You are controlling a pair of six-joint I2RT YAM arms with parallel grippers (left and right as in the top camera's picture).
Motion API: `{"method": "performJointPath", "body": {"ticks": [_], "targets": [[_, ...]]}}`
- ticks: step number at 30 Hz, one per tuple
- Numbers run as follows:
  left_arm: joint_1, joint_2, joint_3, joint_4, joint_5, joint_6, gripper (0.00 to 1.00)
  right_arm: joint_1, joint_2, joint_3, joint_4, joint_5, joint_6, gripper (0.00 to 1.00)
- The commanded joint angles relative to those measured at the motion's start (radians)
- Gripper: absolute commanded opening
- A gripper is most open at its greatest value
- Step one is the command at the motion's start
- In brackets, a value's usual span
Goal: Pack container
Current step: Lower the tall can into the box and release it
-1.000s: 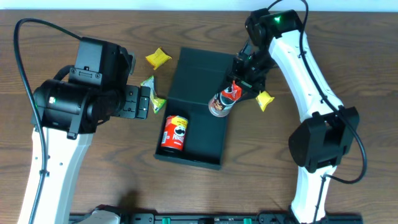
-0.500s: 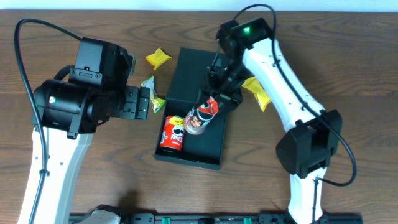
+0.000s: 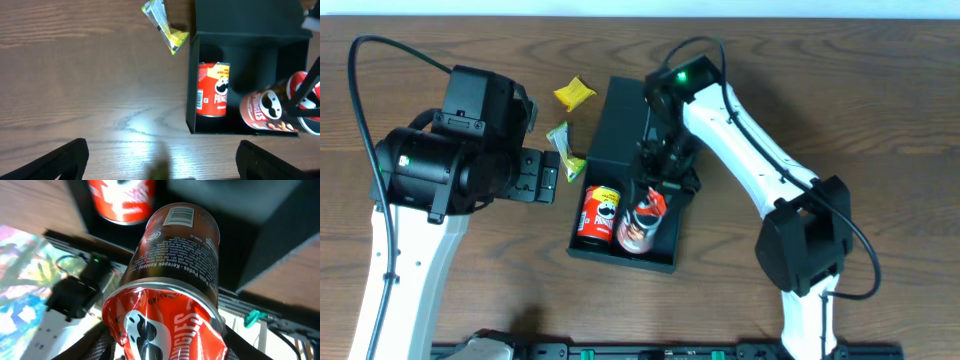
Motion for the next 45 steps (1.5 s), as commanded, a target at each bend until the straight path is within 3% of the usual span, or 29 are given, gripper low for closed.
{"method": "performJointPath", "body": {"ticks": [1,10,30,32,37,39,42,45], "targets": [[-0.003,0.003,-0.005,-0.007,0.019,0.003,0.96,0.005,-0.089,-0.079,-0.003,0.009,-0.032,0.55],[-0.003,0.003,-0.005,0.005,0.044,0.003,0.95,-0.003,-0.126,-0.232,0.056,-0.008,-0.001,0.58],[-0.003,0.003,-0.005,0.03,0.045,0.003,0.95,0.009,-0.019,-0.251,0.186,-0.041,0.075,0.57],[-0.003,0.003,-0.005,0.03,0.045,0.003,0.95,0.012,0.004,-0.251,0.188,-0.041,0.074,0.7],[-0.003,0.003,-0.005,0.032,0.045,0.003,0.95,0.013,0.025,-0.251,0.281,0.0,0.095,0.74],[-0.003,0.003,-0.005,0.033,0.045,0.003,0.95,0.013,0.025,-0.251,0.341,0.005,0.119,0.91],[-0.003,0.003,-0.005,0.034,0.045,0.003,0.95,0.013,0.025,-0.25,0.406,0.002,0.143,0.98],[-0.003,0.003,-0.005,0.034,0.045,0.003,0.95,0.013,0.024,-0.246,0.41,-0.064,0.142,0.97]]}}
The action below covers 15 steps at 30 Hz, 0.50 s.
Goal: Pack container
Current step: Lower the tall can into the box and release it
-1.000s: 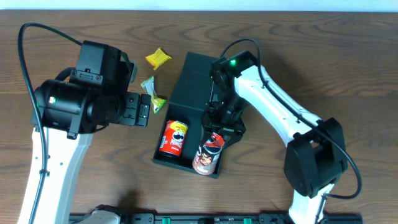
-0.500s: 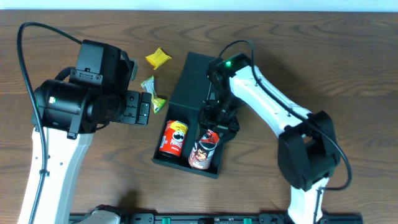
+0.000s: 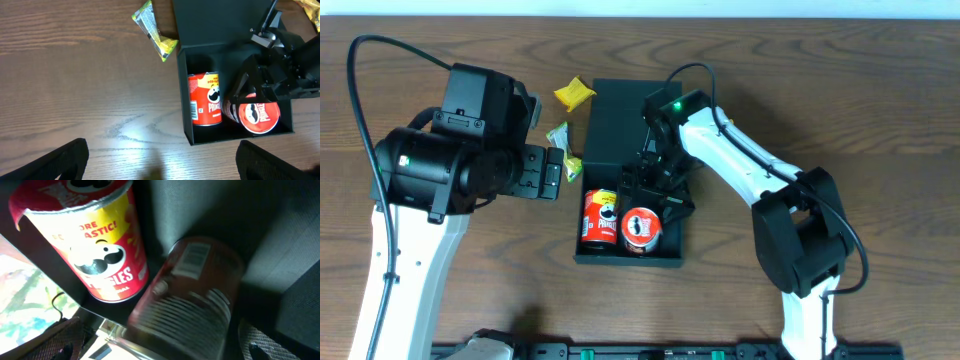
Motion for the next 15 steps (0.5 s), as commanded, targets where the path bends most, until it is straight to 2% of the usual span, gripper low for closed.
{"method": "performJointPath", "body": {"ticks": [1,7,10,12,14,15], "targets": [[-0.003,0.003,-0.005,-0.001,0.003,0.003,0.95,0.009,0.016,0.002,0.009,-0.062,0.022,0.96],[-0.003,0.003,-0.005,0.011,0.003,0.003,0.95,-0.009,0.014,0.096,-0.008,-0.092,0.012,0.85],[-0.003,0.003,-0.005,0.01,0.003,0.003,0.95,-0.029,0.014,0.185,-0.07,-0.068,-0.013,0.74],[-0.003,0.003,-0.005,0.01,0.003,0.003,0.95,-0.037,0.014,0.24,-0.123,-0.027,-0.016,0.54],[-0.003,0.003,-0.005,0.01,0.003,0.003,0.95,-0.039,0.014,0.291,-0.192,0.027,-0.016,0.02],[-0.003,0.003,-0.005,0.01,0.003,0.003,0.95,-0.039,0.014,0.309,-0.222,0.049,-0.016,0.02]]}}
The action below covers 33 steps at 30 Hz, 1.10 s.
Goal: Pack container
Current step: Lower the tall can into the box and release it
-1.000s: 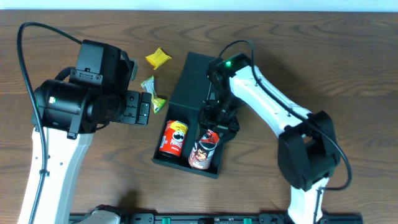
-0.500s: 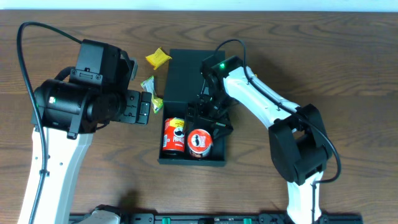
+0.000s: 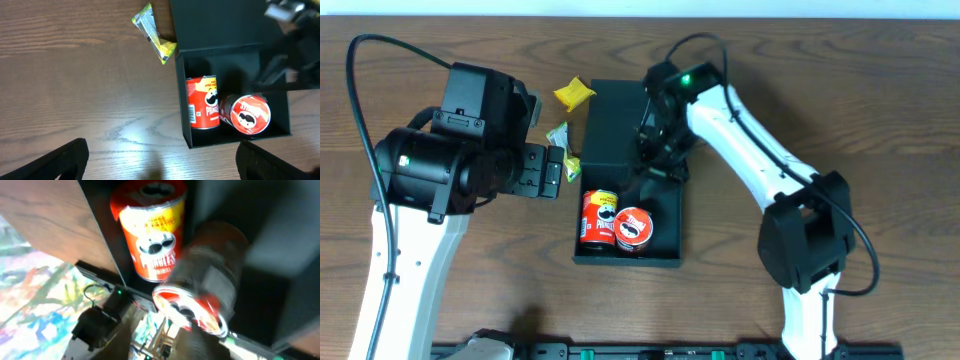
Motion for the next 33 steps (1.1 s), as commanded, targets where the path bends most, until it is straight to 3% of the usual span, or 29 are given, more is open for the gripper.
{"method": "performJointPath", "body": {"ticks": [1,7,18,33], "targets": [[-0.003,0.003,-0.005,-0.001,0.003,0.003,0.95,-0.007,0.003,0.075,-0.073,0.1,-0.011,0.02],[-0.003,0.003,-0.005,0.001,0.003,0.003,0.95,0.041,0.003,0.098,-0.224,0.181,-0.028,0.01],[-0.003,0.003,-0.005,-0.001,0.003,0.003,0.95,0.141,0.003,0.051,-0.224,0.226,0.003,0.01],[-0.003,0.003,-0.005,-0.003,0.003,0.003,0.95,0.148,0.003,-0.053,-0.048,0.259,0.021,0.02]]}}
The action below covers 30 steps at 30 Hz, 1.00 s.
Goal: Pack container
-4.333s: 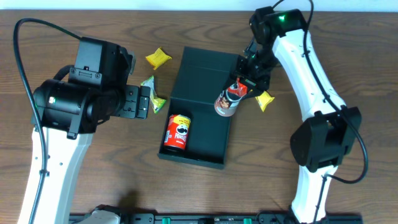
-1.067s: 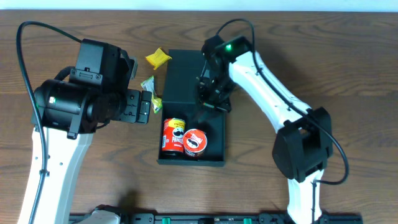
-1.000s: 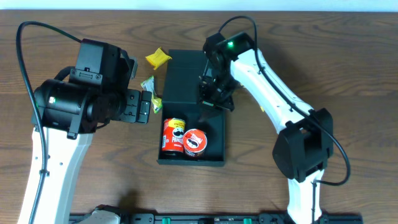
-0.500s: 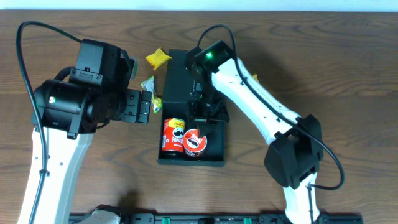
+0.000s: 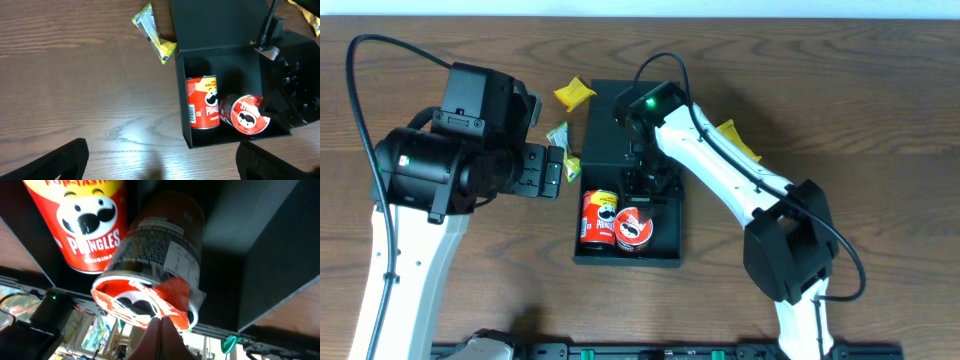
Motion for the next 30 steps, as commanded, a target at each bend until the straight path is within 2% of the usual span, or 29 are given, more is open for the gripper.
{"method": "performJointPath", "body": {"ticks": [1,16,30], "targets": [[-0.003,0.003,-0.005,-0.002,0.002,0.003,0.95,0.008,0.003,-0.006,0.014,0.02,0.014,0.01],[-0.003,0.003,-0.005,0.005,0.002,0.003,0.95,0.008,0.003,-0.006,0.06,0.089,0.033,0.01],[-0.003,0.003,-0.005,0.009,0.002,0.003,0.95,0.008,0.005,-0.006,0.196,0.103,0.097,0.02]]}}
